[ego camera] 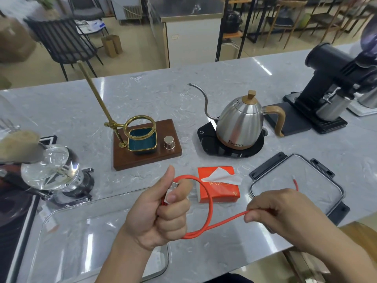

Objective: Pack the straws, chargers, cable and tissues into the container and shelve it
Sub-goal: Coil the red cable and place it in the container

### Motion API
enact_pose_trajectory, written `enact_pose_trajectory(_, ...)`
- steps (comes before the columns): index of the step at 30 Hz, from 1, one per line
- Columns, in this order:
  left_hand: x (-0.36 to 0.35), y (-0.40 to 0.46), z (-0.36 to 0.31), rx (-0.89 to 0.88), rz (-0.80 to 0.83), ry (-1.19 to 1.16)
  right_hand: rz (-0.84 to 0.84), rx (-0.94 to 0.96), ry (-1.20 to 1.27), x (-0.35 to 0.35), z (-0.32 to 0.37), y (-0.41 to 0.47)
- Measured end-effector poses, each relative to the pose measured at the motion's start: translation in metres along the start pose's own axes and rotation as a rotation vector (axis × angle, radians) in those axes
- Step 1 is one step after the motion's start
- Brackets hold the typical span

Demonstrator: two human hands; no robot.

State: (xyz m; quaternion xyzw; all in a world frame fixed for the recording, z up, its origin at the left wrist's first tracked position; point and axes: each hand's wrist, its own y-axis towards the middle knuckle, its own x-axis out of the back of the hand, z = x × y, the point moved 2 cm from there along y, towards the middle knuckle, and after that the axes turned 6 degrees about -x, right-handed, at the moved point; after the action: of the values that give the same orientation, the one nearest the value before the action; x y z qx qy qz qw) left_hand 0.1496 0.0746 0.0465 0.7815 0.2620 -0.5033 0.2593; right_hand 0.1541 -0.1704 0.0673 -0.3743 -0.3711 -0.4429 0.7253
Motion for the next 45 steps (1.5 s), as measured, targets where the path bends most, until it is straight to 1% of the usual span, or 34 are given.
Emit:
enact_pose_trajectory(8,0.006,-0.013,-0.008,0.127,0.002,0.054,-0.066,-0.110,-0.052,0.005,-0.035,0.009)
enact_pose_trajectory(13,0.015,-0.021,-0.018,0.141,-0.052,0.008,-0.104,-0.234,-0.063,0.007,-0.059,0.007)
enact_pose_trajectory(16,0.018,-0.022,-0.017,0.147,-0.072,0.016,-0.107,-0.268,-0.069,0.008,-0.058,0.008)
enact_pose_trajectory(18,0.020,-0.021,-0.015,0.157,-0.085,0.013,-0.140,-0.272,-0.034,0.009,-0.054,0.008)
enact_pose_trajectory(20,0.024,-0.021,-0.015,0.166,-0.099,-0.006,-0.170,-0.256,0.062,0.011,-0.049,0.007)
enact_pose_trajectory(23,0.030,-0.019,-0.013,0.168,-0.158,-0.026,-0.178,-0.253,0.304,0.012,-0.038,0.005)
enact_pose_trajectory(24,0.031,-0.018,-0.012,0.167,-0.193,-0.010,-0.165,-0.270,0.432,0.010,-0.035,0.005)
enact_pose_trajectory(27,0.031,-0.016,-0.005,0.190,-0.293,0.049,-0.094,-0.353,0.921,-0.003,-0.022,0.006)
enact_pose_trajectory(29,0.029,-0.013,-0.001,0.208,-0.327,0.069,-0.045,-0.336,1.147,-0.011,-0.010,0.008)
enact_pose_trajectory(31,0.026,-0.009,0.001,0.217,-0.397,0.101,-0.004,-0.303,1.314,-0.015,0.001,0.010)
enact_pose_trajectory(34,0.021,-0.004,0.003,0.205,-0.477,0.154,0.001,-0.259,1.409,-0.016,0.016,0.011)
enact_pose_trajectory(39,0.012,0.001,0.006,0.190,-0.468,0.183,0.002,-0.174,1.461,-0.018,0.035,0.009)
enact_pose_trajectory(45,0.004,0.007,0.014,0.152,-0.530,0.312,-0.006,-0.085,1.435,-0.023,0.051,0.007)
